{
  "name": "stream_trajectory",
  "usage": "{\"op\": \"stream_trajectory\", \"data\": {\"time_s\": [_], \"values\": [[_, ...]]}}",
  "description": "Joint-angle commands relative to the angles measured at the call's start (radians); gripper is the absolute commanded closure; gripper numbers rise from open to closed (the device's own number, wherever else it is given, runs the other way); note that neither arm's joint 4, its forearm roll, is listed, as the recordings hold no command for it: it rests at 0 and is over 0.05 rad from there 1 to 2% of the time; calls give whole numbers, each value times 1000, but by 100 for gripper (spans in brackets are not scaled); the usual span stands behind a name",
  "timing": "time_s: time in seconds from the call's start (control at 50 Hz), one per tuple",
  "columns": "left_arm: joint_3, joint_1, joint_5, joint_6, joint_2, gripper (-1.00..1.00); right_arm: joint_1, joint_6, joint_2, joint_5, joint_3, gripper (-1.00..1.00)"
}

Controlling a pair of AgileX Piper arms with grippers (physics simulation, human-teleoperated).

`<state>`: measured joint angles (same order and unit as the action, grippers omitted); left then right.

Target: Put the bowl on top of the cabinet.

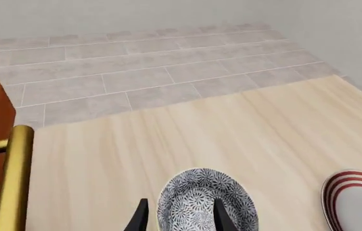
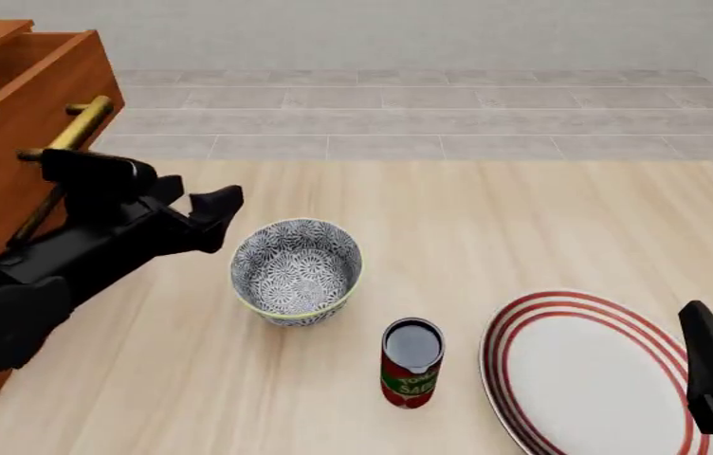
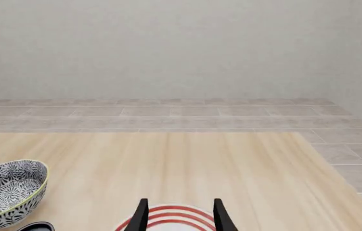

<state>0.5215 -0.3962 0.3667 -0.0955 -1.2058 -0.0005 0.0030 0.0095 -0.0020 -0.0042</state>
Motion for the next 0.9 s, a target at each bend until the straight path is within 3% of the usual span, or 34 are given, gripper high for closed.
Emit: {"op": "stream_trajectory", "data": {"time_s": [0.02,0.06,0.5,0.9], "values": [[48,-7,52,5,-122,-100,0,0,0,0,0,-100],[49,7,76,38,-142,-100,0,0,0,0,0,-100],[107,56,135,18,-321,-100,0,0,0,0,0,-100],[48,46,204,-34,-379,-100,0,0,0,0,0,-100]]}}
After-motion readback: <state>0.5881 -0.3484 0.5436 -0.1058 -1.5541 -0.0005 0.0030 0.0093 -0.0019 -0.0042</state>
